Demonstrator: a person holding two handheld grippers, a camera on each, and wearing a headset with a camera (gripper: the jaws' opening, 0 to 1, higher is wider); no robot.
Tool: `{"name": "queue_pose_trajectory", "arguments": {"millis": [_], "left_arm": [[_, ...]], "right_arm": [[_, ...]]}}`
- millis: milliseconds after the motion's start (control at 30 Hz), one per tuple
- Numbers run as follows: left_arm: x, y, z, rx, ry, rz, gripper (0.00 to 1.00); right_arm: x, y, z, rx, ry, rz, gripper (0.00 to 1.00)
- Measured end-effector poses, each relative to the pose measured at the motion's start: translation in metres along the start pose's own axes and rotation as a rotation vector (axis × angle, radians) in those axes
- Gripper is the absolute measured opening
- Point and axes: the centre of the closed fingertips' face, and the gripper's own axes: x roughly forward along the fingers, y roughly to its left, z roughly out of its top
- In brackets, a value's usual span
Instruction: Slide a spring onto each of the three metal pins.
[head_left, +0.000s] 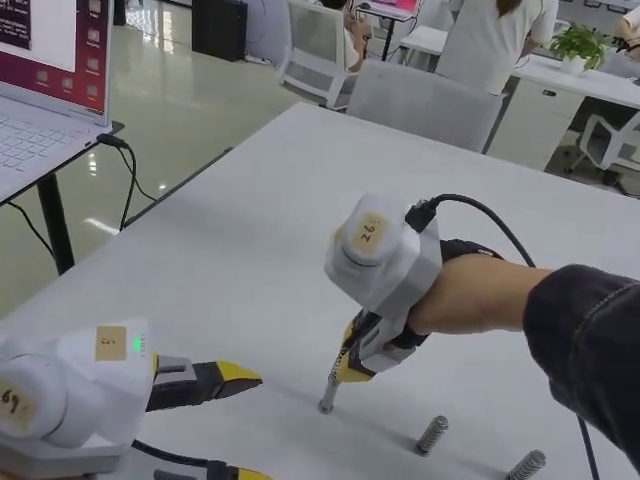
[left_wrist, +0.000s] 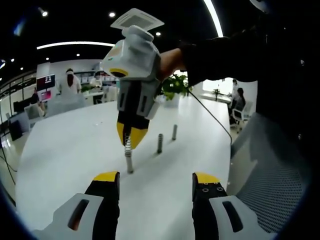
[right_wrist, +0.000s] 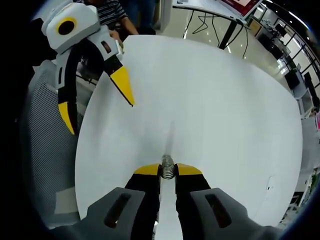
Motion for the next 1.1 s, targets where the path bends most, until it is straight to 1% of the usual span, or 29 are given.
{"name": "queue_pose_trajectory", "arguments": {"millis": [467, 700, 933, 1100], "left_arm": [[-0.001, 0.001, -0.003, -0.01, 0.003, 0.003, 0.52], [-0.001, 0.002, -0.004, -0.011, 0.004, 0.005, 0.52], [0.0, 0.0, -0.003, -0.007, 0.0, 0.001, 0.52], [-0.001, 0.0, -0.004, -0.011, -0.002, 0.002, 0.52]], "right_arm": [[0.023, 0.001, -0.006, 0.0, 0.026, 0.019, 0.08], [0.025, 0.006, -0.006, -0.003, 0.033, 0.034, 0.08], [0.028, 0.017, -0.01, -0.007, 0.049, 0.046, 0.08], [0.028, 0.021, -0.012, -0.005, 0.059, 0.049, 0.08]]}}
